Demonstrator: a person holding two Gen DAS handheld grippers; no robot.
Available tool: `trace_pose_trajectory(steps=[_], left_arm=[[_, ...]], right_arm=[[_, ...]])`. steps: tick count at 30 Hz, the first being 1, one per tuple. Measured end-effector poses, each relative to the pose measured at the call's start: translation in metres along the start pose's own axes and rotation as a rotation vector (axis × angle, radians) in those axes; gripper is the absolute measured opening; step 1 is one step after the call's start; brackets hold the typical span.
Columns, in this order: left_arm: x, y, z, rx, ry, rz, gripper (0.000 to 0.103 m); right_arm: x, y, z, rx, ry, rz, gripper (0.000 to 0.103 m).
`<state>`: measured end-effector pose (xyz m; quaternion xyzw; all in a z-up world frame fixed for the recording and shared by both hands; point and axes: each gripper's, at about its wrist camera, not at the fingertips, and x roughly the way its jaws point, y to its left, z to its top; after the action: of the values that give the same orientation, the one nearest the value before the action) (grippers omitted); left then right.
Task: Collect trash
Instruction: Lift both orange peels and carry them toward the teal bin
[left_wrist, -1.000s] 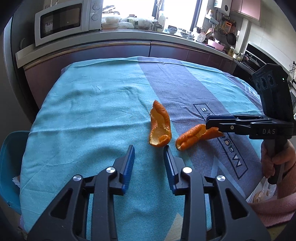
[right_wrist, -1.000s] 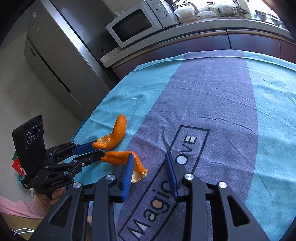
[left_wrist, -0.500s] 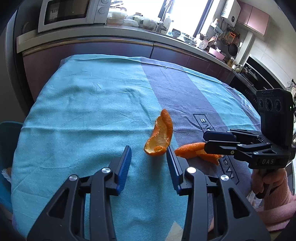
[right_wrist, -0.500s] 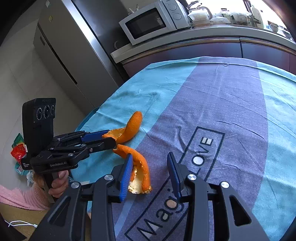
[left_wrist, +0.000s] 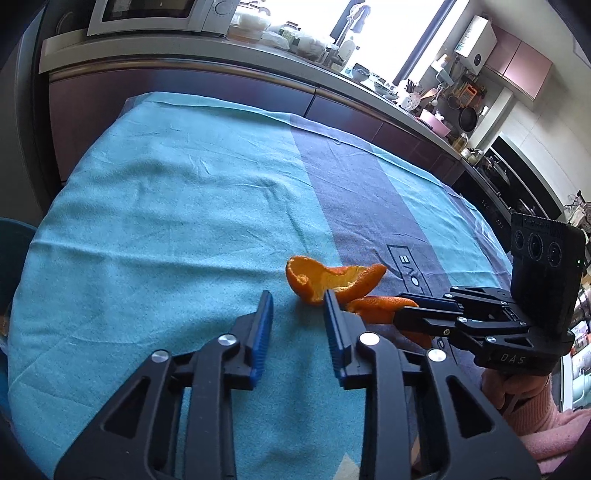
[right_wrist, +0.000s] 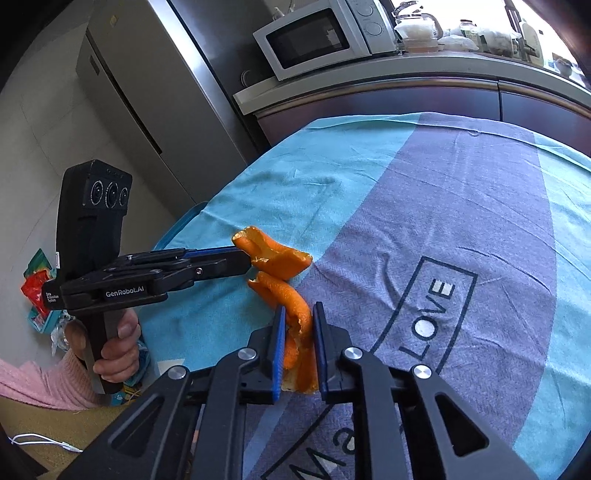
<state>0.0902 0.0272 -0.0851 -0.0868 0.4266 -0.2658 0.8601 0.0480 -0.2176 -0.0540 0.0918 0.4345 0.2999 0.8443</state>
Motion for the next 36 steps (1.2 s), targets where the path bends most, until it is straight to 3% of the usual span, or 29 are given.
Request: trace_pose_trajectory(steps=[5, 10, 12, 22, 36], left_arm=[[0.006, 0.002, 0.009, -0.018, 0.003, -0.017, 0.037], [0.014, 0.003, 0.010, -0.040, 0.019, -0.045, 0.013], [0.015, 0.002, 0.009, -0.038, 0.020, -0.033, 0.012], [-0.007, -0.007, 0.001, 0.001, -0.046, 0.062, 0.010], [-0.057, 0.015, -0.006, -0.035, -0.120, 0.167, 0.010]], right_arm=[[-0.002, -0.004, 0.002, 0.016, -0.004, 0.001, 0.013], [-0.001, -0.006, 0.003, 0.024, -0.002, 0.001, 0.013], [-0.002, -0.007, 0.003, 0.027, -0.005, 0.004, 0.013], [-0.010, -0.005, 0.009, 0.049, -0.045, 0.039, 0.012], [0.001, 0.018, 0.028, 0.039, -0.077, 0.125, 0.012]])
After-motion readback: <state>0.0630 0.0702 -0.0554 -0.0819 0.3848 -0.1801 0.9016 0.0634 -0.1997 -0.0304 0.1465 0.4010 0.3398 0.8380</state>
